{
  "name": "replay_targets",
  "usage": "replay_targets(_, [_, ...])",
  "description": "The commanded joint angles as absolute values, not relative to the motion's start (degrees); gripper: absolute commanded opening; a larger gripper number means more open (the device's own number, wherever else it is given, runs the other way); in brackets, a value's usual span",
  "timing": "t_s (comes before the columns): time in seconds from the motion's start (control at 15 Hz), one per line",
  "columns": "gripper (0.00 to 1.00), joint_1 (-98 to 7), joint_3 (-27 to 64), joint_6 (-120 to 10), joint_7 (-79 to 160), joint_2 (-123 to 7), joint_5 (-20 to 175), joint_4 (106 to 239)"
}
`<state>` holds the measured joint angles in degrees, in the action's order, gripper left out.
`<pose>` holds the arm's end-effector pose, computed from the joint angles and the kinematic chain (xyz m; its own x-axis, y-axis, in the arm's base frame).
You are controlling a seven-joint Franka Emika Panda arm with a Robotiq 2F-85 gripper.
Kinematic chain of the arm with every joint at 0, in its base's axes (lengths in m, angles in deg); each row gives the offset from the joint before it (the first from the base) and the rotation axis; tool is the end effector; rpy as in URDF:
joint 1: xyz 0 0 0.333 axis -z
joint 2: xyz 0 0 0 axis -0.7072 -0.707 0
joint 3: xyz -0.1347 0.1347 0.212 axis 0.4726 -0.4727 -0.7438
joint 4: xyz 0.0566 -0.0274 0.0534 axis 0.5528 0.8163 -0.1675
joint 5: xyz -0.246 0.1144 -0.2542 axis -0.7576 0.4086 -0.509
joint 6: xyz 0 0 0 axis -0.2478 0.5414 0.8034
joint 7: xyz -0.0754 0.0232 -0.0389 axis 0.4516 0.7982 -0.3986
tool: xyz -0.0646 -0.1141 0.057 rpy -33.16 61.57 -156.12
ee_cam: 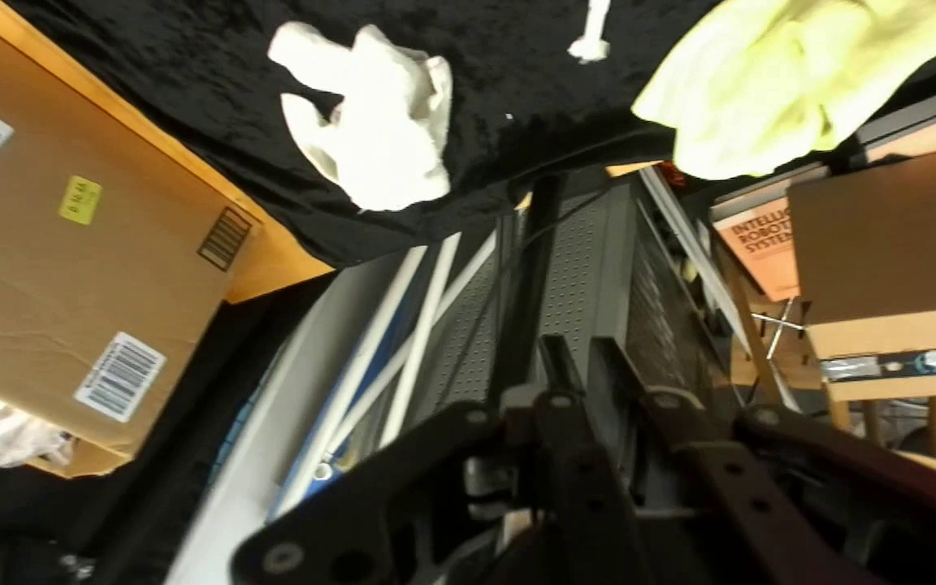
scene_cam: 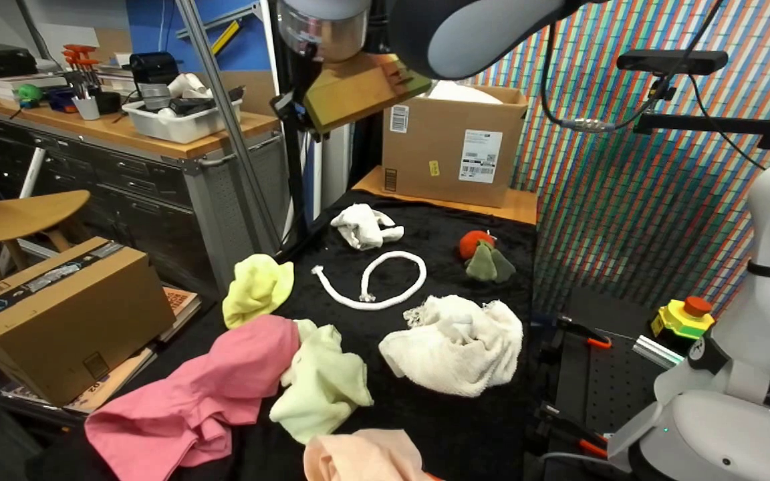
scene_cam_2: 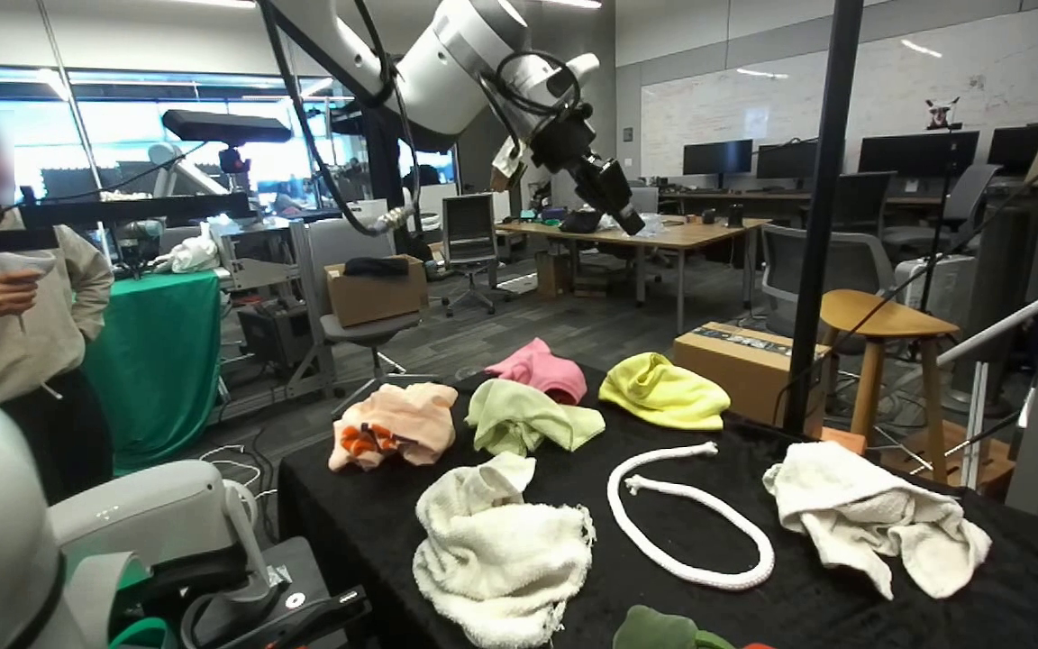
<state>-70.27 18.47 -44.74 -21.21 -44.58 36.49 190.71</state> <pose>0.5593 0.1670 0.4401 0.7647 -0.2385 0.5986 -0.4443 -0.8680 0.2218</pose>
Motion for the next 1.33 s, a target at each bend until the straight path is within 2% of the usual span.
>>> replay_targets(0.0, [0.16, -62.46, 13.30, -44.54, -24.51, -35.09, 36.42, 201.89])
replay_targets(0.07, [0.31, -60.77, 12.40, -44.77, -24.53, -33.86, 37.28, 204.65])
replay_targets(0.2, [0.44, -57.97, 11.31, -44.95, -23.77, -31.06, 39.81, 210.47])
replay_targets(0.53, [0.88, -54.13, 9.96, -46.97, -21.40, -29.06, 47.95, 221.57])
replay_targets(0.67, [0.99, -53.49, 9.74, -48.78, -19.56, -29.14, 51.49, 224.67])
replay_targets(1.27, [1.00, -53.32, 8.14, -56.37, -4.08, -33.48, 64.17, 229.83])
